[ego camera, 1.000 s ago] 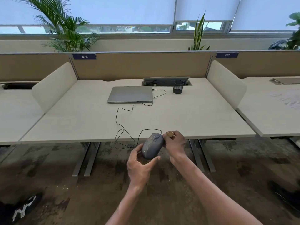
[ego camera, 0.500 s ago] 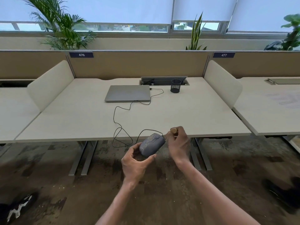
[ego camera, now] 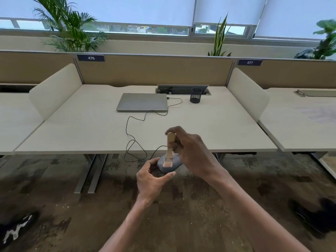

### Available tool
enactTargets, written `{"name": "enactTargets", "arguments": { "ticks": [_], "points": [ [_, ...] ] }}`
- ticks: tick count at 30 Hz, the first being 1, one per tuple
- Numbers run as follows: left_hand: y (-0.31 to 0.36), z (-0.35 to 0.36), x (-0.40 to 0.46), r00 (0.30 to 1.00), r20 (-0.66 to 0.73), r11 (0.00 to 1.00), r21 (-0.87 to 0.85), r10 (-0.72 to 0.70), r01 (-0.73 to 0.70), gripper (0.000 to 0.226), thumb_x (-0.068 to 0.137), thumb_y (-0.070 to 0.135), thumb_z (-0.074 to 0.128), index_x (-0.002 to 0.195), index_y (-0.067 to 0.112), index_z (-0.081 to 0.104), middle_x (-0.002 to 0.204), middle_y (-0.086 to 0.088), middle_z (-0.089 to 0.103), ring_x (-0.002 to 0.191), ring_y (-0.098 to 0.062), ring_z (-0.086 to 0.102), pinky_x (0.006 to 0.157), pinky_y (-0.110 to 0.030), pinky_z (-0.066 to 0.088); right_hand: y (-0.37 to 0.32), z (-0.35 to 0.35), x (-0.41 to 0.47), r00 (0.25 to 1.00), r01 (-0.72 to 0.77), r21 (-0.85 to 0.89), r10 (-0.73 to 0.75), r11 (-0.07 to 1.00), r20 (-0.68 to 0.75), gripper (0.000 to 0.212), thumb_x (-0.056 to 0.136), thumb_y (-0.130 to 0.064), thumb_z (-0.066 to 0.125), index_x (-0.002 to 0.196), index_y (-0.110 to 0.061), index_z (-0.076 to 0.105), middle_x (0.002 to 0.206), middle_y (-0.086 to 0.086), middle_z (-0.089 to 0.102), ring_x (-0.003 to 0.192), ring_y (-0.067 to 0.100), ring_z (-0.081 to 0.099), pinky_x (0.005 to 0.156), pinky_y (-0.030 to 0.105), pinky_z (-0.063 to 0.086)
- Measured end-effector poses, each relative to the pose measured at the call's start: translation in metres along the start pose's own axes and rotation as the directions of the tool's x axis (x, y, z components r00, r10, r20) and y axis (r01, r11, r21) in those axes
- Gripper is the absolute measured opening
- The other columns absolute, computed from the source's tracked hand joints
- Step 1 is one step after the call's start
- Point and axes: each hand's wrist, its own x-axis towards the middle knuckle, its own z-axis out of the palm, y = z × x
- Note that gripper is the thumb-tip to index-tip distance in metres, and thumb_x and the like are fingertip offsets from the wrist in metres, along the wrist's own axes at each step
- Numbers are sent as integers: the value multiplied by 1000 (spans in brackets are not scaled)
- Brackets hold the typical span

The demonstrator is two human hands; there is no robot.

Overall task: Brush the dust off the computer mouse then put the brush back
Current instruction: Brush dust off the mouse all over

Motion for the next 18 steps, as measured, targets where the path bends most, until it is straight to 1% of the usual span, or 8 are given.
{"name": "enactTargets", "arguments": {
  "ticks": [4,5,7,8,10,12,14,18],
  "points": [
    [1,2,-1,1000,10,999,28,14,-15,63,57,25,98,110,26,65,98,11,73,88,6,71,76,-10,57,-17,8,6,983,75,-61,-64,995,171,39,94,-1,60,121,-25,45,84,2,67,68,23,64,58,44,56],
    [0,2,-1,1000,16,999,34,15,-16,60,57,26,98,109,21,67,96,8,75,86,3,72,77,-14,59,-20,10,8,977,91,-90,-72,992,200,36,95,-2,58,121,-24,45,83,2,65,64,22,61,54,42,54],
    [0,1,-1,1000,22,999,43,19,-20,59,58,28,97,108,15,69,94,6,77,82,-1,74,77,-21,62,-24,13,12,966,125,-139,-89,982,242,34,97,-4,57,123,-22,46,81,1,60,57,16,53,47,29,44],
    [0,1,-2,999,23,999,45,24,-25,58,57,30,97,107,16,70,93,7,77,81,-2,75,77,-23,62,-27,13,15,960,145,-158,-100,977,261,32,98,-5,56,124,-19,47,80,0,57,54,12,48,45,22,36],
    [1,0,-3,999,20,998,50,37,-38,53,57,30,97,101,17,70,87,9,78,79,-3,75,74,-22,62,-33,13,19,949,186,-195,-125,963,288,28,99,-4,54,124,-14,49,77,-1,54,54,16,47,44,18,27],
    [2,-1,-4,999,7,998,42,47,-47,47,55,27,99,91,19,70,79,7,77,74,-5,74,70,-17,59,-37,15,24,945,211,-212,-144,954,294,27,99,-3,54,124,-11,50,76,-4,53,56,20,47,43,19,26],
    [4,-2,-5,998,-4,997,46,66,-65,44,54,26,100,84,18,68,76,6,75,72,-6,72,65,-11,55,-37,18,29,945,213,-207,-148,955,291,28,98,-2,55,124,-11,51,76,-4,54,53,15,44,43,21,27],
    [4,-3,-6,997,-1,996,41,77,-77,49,53,25,100,91,14,70,85,4,75,79,-4,71,69,-10,54,-34,21,40,951,205,-188,-150,960,272,25,96,-3,60,120,-8,53,84,9,72,59,13,50,47,27,40]
  ]
}}
